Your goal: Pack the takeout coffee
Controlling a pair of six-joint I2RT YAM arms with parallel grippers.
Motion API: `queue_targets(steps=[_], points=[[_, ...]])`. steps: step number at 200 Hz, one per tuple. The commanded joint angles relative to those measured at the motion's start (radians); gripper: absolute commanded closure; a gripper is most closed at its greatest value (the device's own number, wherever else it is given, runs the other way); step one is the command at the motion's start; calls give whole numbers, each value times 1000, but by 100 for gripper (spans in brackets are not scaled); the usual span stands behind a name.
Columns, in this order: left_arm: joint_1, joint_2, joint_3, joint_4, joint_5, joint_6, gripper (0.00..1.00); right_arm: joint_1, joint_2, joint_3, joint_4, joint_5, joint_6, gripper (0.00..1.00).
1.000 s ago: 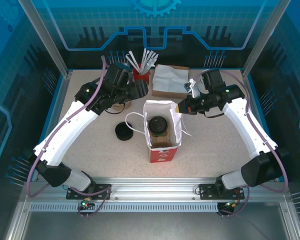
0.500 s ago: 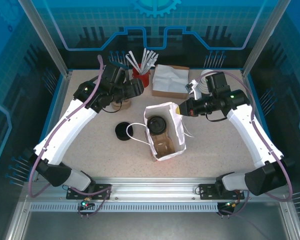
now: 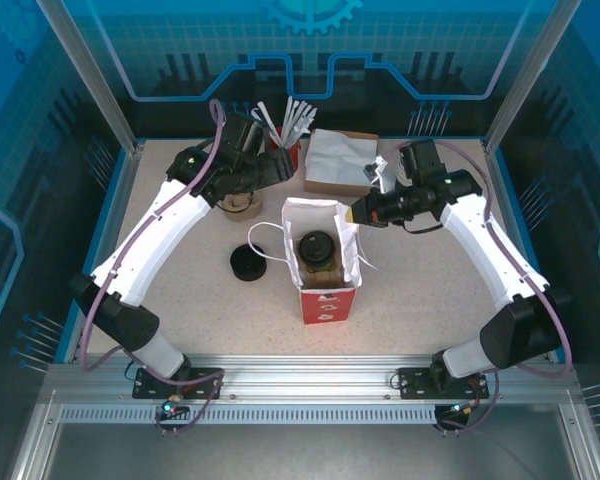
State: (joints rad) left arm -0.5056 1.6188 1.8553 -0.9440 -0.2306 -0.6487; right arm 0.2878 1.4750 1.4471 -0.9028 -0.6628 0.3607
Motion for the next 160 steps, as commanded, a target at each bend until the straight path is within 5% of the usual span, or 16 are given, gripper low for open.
queue_targets(steps=[1,88,160], points=[[31,23,34,2,-10,-2,17,2,33,51,18,-20,49,100],[139,152,88,159,-12,26,17,-16,80,107,52,16,115,79],[201,332,238,303,12,185,20,-146,55,271,0,75,117,68]])
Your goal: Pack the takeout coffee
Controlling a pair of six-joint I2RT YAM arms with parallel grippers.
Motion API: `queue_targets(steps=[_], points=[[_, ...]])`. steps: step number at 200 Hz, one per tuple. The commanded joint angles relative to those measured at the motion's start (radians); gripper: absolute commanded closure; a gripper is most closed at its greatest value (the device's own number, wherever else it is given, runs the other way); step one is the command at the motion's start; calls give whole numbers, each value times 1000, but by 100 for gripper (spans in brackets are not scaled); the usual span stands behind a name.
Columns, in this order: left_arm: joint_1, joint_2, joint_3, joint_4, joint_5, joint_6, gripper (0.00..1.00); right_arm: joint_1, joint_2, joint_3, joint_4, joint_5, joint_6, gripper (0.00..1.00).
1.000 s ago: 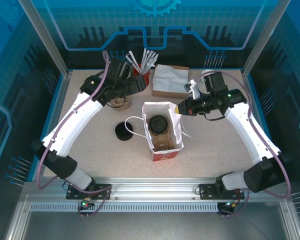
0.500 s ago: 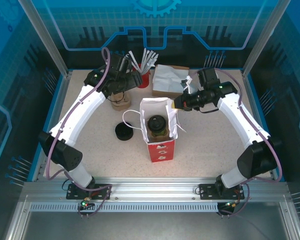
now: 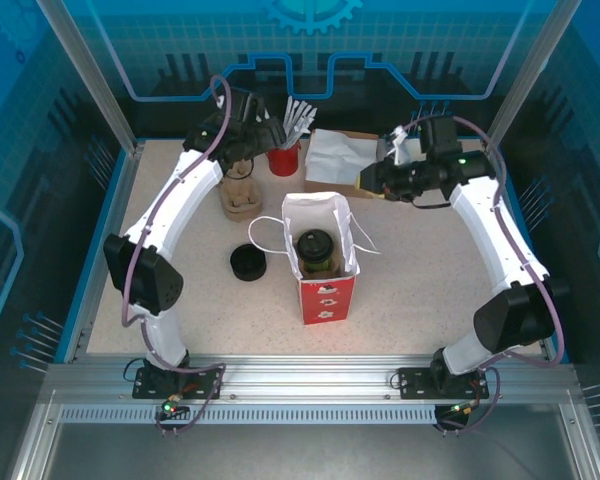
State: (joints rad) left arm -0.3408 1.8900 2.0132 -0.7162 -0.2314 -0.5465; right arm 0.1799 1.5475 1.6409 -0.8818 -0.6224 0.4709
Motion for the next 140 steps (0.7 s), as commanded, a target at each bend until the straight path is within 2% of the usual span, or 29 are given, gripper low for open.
queue_targets(steps=[1,58,110,140], points=[[36,64,83,77,14,84,20,-39,-19,77,-22,37,8,68],[52,231,239,96,87,124,23,-101,-43,141,23,83,131,67],[49,285,252,107,186,100,26,-109,-40,161,26,54,120,67],[49,289,262,107,138,97,26,-108,-54,154,-6,30,102,67]])
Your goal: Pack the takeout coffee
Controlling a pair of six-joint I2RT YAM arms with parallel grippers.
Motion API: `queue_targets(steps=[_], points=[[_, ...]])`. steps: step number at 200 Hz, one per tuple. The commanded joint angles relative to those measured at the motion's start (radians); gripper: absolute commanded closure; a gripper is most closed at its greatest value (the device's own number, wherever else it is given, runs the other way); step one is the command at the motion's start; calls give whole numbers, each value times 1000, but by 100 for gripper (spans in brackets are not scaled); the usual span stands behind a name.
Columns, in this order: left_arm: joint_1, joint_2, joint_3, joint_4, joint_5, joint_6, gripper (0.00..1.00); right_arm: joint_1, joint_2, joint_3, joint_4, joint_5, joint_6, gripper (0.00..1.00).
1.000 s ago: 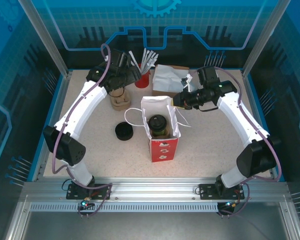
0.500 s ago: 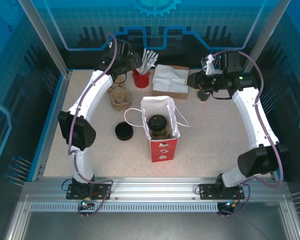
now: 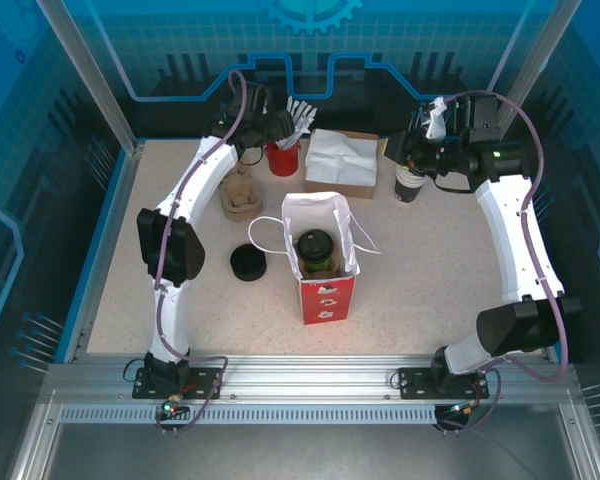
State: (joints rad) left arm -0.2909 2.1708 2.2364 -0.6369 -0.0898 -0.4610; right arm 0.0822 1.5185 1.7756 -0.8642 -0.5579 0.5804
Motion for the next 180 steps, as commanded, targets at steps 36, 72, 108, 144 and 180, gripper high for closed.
queue_targets(steps=[36,72,108,144,180], points=[[-1,4,49,61,15,28,27,-11,-103,-83,7,8,-49,67],[30,18,54,107,-1,23,29,-12,-161,-169,57,30,-52,68],[78,71,88,147,-34,9,28,-12,-192,-223,87,62,-57,68],[123,163,145,205,-25,-21,28,-13,-192,-236,101,75,-58,68],[167,245,190,266,17,-61,32,-12,-172,-234,97,77,-70,68]])
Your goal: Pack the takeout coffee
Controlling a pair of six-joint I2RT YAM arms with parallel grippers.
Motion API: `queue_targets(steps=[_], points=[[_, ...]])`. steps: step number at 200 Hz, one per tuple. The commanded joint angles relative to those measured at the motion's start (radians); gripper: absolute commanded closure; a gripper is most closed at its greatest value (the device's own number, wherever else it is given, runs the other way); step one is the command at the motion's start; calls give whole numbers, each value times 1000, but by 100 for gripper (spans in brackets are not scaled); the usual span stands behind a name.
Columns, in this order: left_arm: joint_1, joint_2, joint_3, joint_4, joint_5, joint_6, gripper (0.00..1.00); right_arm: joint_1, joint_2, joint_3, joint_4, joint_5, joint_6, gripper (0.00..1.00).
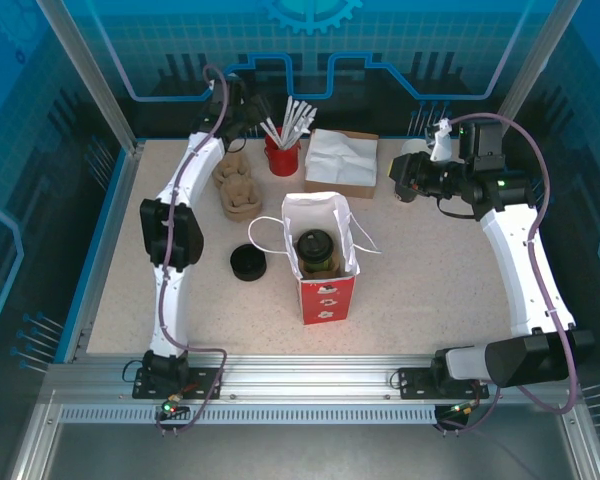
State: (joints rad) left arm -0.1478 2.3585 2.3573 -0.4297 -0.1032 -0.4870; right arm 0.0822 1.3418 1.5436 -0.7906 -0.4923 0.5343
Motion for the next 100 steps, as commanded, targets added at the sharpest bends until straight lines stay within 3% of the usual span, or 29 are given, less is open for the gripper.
queue_targets(steps=[1,57,100], points=[[24,59,71,60,31,-35,32,-12,5,-2,24,11,-23,68],[53,134,83,144,136,-27,33,-12,44,-12,42,0,-28,69],[66,178,88,204,182,-53,44,-13,65,-13,40,-6,-39,69]])
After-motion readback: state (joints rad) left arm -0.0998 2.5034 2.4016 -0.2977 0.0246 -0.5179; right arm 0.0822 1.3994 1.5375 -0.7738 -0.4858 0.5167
